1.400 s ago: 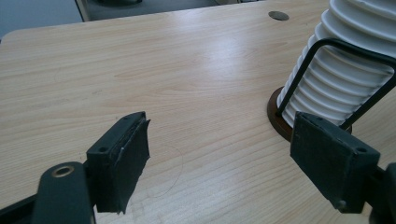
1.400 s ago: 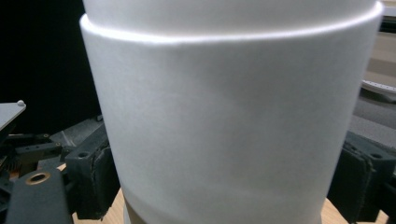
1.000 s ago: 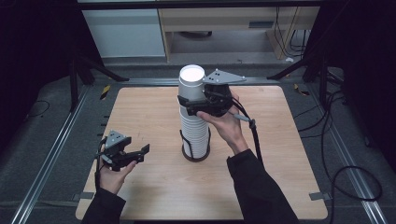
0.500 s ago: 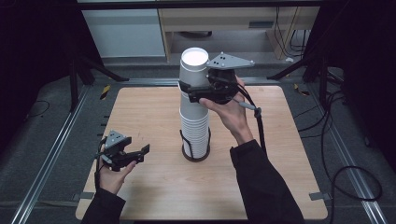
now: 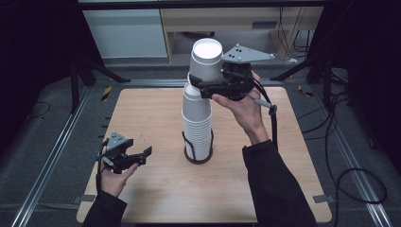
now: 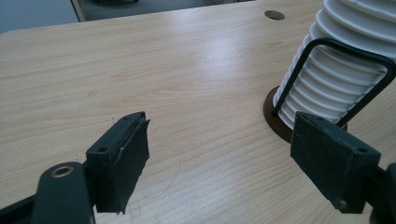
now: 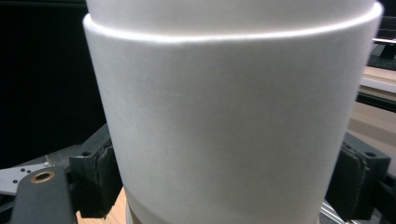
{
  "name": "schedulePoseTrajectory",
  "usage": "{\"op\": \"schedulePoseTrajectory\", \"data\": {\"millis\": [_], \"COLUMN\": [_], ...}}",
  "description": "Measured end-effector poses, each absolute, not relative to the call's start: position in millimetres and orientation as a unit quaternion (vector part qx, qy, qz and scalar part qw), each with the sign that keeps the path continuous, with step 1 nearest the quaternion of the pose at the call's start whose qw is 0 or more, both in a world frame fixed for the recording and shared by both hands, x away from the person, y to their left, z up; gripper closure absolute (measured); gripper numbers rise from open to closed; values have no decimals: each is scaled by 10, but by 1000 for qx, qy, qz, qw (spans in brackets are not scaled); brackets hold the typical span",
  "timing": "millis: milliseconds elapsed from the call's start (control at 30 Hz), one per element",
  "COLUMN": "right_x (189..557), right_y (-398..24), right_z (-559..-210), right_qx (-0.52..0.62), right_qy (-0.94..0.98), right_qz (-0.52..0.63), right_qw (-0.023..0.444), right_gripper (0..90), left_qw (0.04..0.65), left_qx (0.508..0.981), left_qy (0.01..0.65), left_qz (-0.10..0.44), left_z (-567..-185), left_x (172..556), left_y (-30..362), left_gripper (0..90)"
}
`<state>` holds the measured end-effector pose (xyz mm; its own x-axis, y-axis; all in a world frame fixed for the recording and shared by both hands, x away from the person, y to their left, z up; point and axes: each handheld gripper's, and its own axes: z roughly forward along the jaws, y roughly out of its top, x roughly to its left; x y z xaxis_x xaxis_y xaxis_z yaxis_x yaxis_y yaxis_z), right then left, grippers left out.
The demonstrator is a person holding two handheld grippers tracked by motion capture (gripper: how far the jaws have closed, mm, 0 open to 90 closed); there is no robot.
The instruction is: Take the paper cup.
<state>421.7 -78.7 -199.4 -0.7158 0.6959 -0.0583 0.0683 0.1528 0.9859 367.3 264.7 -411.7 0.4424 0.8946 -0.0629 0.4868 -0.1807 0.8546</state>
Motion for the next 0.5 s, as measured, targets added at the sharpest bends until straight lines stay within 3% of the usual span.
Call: {"op": "schedulePoseTrajectory", "data": {"millis": [500], "right_x": [4065], "right_y": [-1247], "right_z": [-2053], "right_qx": [278], "right_qy": [721], "right_qz": [567], "right_qw": [286], "right_gripper": [145], "left_qw": [428], "left_qx": [736], "left_qy": [468], "left_qz": [234], "left_z": [-4127], "left_x": [3674], "left_y": [2631], "left_gripper": [188]}}
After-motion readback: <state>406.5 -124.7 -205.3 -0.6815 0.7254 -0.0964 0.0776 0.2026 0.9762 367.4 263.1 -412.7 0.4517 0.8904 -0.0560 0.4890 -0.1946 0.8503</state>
